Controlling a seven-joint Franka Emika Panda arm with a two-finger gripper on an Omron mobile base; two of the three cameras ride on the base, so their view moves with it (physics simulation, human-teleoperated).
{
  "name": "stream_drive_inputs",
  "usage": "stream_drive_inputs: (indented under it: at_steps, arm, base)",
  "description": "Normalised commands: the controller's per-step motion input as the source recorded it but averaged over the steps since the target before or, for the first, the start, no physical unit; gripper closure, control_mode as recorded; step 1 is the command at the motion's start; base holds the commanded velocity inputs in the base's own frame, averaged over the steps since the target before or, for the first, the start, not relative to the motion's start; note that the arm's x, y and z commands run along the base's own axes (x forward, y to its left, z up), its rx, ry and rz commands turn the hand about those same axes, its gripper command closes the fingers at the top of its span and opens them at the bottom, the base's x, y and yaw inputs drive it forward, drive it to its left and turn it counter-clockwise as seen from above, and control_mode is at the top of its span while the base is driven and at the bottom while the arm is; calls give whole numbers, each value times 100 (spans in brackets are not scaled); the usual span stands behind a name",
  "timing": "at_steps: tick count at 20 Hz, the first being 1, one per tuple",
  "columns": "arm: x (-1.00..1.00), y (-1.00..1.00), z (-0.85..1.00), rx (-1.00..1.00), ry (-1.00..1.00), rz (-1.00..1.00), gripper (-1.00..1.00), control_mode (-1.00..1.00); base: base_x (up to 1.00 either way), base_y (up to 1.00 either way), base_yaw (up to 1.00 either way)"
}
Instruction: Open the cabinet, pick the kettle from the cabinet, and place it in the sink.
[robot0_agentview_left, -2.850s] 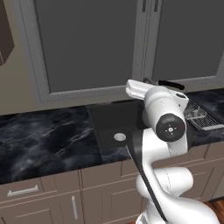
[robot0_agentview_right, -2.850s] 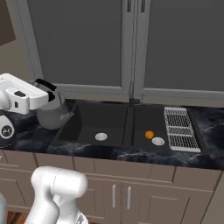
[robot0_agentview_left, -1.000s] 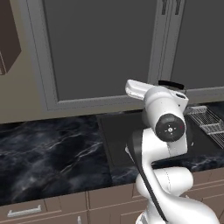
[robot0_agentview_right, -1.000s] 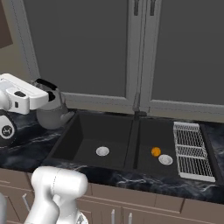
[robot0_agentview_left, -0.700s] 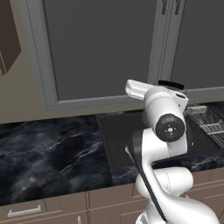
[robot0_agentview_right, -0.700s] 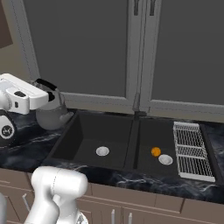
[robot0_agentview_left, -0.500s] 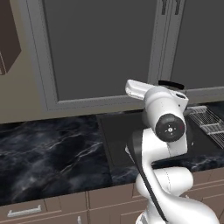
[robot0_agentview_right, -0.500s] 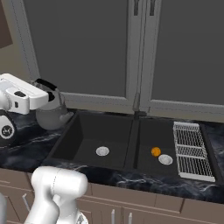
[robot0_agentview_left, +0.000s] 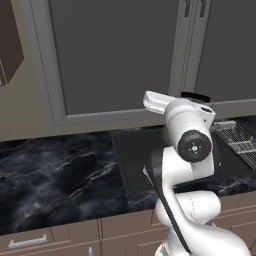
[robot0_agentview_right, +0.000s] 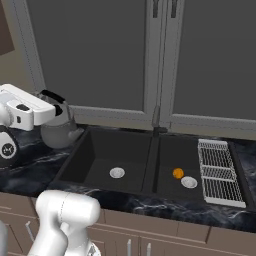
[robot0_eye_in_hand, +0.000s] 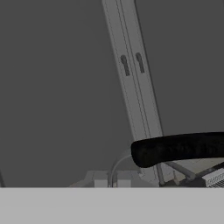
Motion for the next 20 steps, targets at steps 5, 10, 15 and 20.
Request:
stream_drive_inputs:
  at_steps: [5,10,15,20]
  arm:
    - [14,0,0,0,6,-1,100,-100]
    - [39,-7,0,0,20,-9,100,-100]
    - [37,-20,-11,0,11,-2,100,-100]
    - [6,-29,-33,9,0,0,100,-100]
  base:
    - [0,0,0]
    - [0,0,0]
    - [0,0,0]
    - [0,0,0]
